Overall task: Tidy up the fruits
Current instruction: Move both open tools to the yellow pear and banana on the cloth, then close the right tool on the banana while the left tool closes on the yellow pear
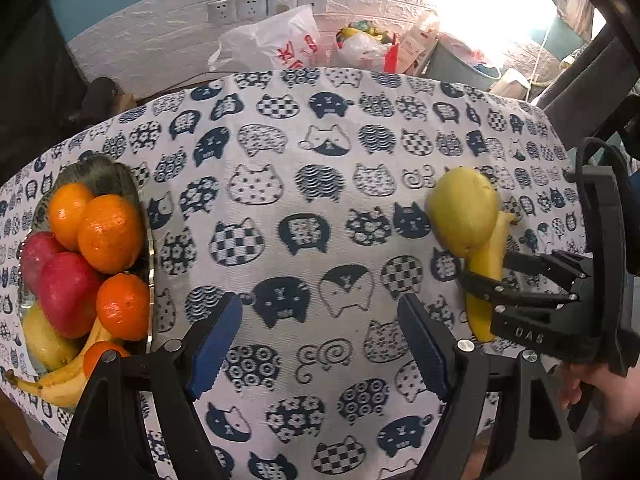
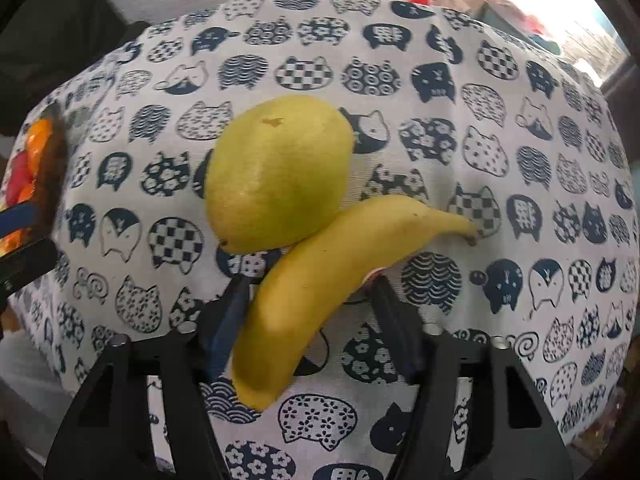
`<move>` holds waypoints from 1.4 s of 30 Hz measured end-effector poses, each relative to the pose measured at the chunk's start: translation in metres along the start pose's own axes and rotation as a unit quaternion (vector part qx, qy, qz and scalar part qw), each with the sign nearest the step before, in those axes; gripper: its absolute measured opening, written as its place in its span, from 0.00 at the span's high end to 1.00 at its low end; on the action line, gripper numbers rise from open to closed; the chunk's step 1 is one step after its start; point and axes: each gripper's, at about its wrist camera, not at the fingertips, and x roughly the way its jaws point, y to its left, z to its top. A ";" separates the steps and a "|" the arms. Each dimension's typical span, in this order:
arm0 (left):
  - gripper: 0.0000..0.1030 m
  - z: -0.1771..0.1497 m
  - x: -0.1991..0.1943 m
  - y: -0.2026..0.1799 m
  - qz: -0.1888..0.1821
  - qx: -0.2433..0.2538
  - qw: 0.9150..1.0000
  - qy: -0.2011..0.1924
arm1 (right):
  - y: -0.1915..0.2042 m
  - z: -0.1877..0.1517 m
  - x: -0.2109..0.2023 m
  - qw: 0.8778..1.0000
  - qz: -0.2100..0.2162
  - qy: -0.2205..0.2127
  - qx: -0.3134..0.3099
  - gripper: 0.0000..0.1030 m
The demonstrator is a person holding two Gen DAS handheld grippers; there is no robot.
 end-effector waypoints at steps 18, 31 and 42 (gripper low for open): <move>0.21 0.021 0.016 -0.061 -0.045 0.025 0.999 0.016 | -0.076 -0.033 -0.029 0.998 -0.059 0.012 0.027 0.67; 0.16 0.050 0.036 -0.126 -0.090 0.031 0.995 0.024 | -0.151 -0.042 -0.064 0.995 0.014 -0.012 0.101 0.45; 0.16 0.054 0.073 -0.136 -0.060 0.040 0.996 0.045 | -0.159 -0.043 -0.062 0.996 0.021 -0.018 0.090 0.45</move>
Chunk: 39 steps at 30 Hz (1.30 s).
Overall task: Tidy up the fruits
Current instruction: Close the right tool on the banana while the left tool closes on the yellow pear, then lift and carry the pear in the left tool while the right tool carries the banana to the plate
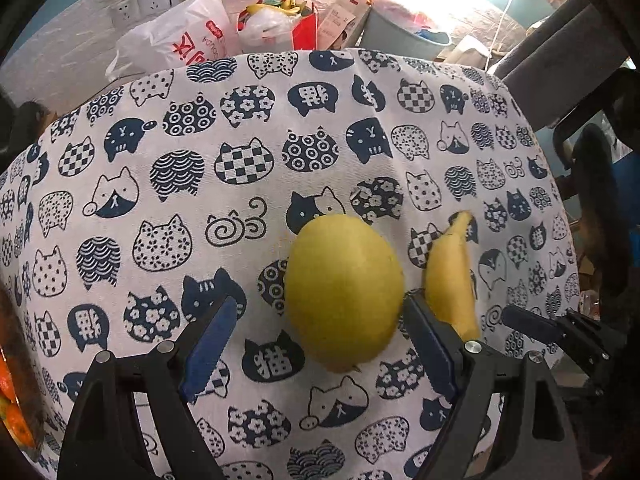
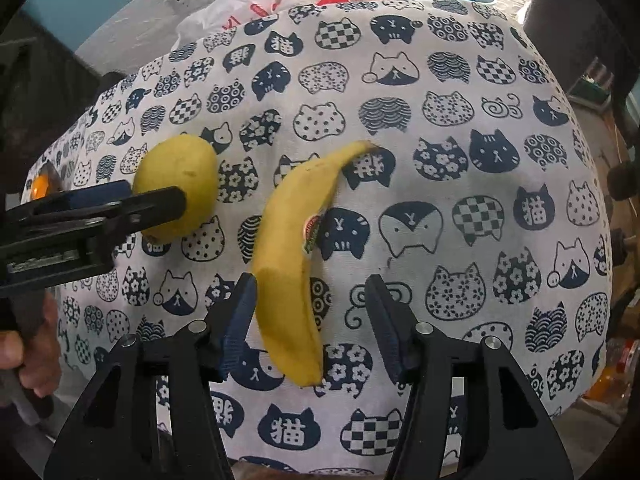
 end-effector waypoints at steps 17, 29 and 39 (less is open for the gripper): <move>0.36 0.007 0.015 -0.020 -0.038 0.038 0.999 0.009 | 0.024 0.007 0.020 1.000 -0.006 0.003 -0.019 0.45; 0.37 -0.003 0.003 0.000 -0.013 0.036 0.999 0.001 | 0.036 0.020 0.043 0.999 -0.026 -0.015 -0.035 0.45; 0.37 -0.023 -0.032 0.030 0.006 0.031 0.999 -0.019 | 0.043 0.024 0.045 0.997 -0.047 -0.025 -0.051 0.64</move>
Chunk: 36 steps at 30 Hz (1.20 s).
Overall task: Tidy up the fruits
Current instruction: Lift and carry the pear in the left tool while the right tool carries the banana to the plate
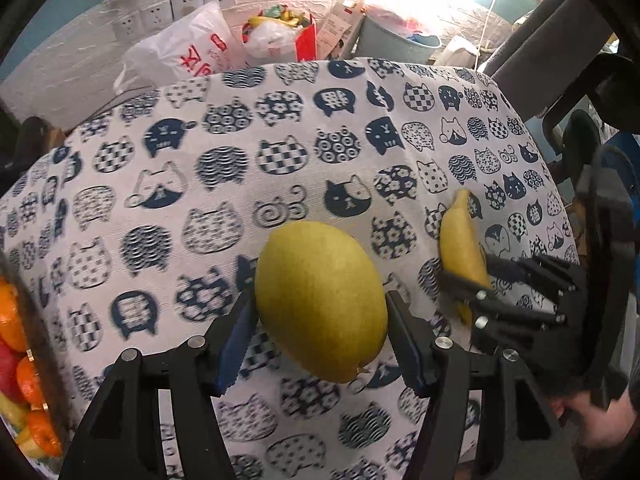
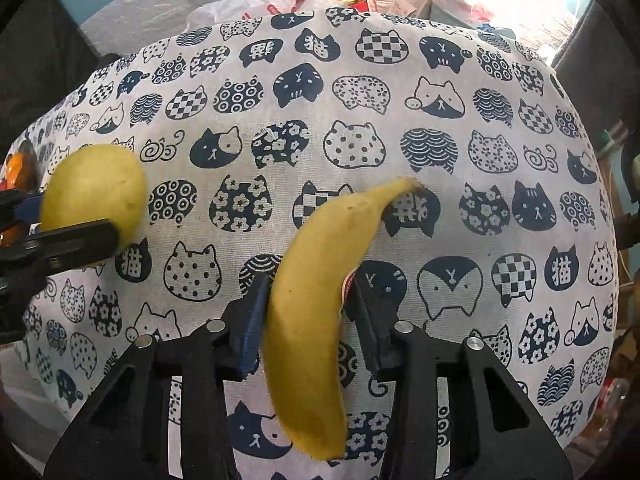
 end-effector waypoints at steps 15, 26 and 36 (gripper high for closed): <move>0.83 -0.027 -0.045 0.053 0.004 -0.045 0.998 -0.035 | 0.027 0.012 -0.044 0.995 0.065 -0.068 0.015 0.67; 0.39 -0.037 -0.042 0.069 -0.045 -0.098 0.994 -0.009 | 0.032 0.010 -0.054 0.994 0.080 -0.073 0.002 0.67; 0.23 -0.043 -0.034 0.030 -0.086 -0.051 0.995 0.011 | 0.031 0.007 -0.052 0.995 0.073 -0.071 0.000 0.67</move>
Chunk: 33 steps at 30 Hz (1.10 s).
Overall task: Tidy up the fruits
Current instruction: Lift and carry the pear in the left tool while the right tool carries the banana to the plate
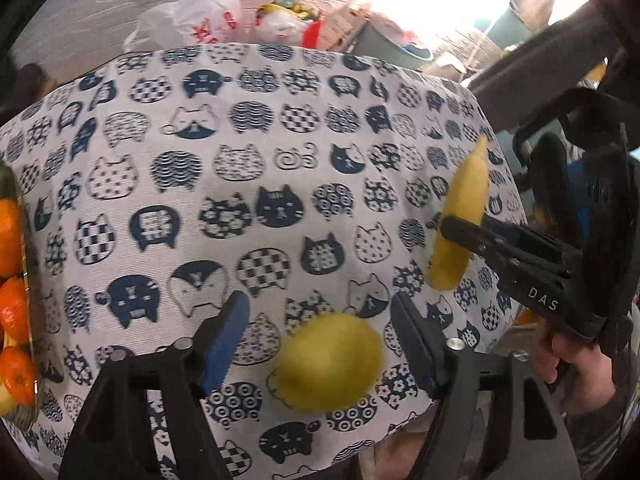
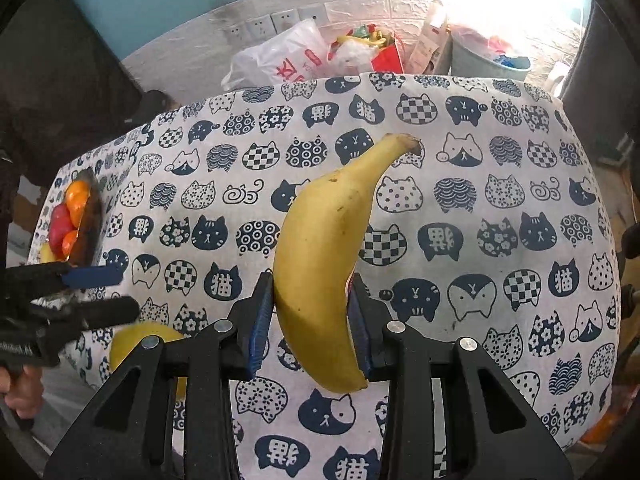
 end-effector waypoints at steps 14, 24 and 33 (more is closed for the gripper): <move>0.13 0.002 0.036 -0.003 0.062 0.041 0.997 0.030 | -0.003 0.000 -0.005 1.000 0.008 -0.004 0.011 0.67; 0.13 0.019 0.047 -0.021 0.071 0.058 0.995 0.026 | -0.004 -0.004 -0.004 1.000 0.001 -0.001 0.004 0.67; 0.16 0.016 0.059 -0.023 0.065 0.057 0.995 0.039 | -0.006 -0.002 -0.004 1.000 0.002 0.000 0.009 0.67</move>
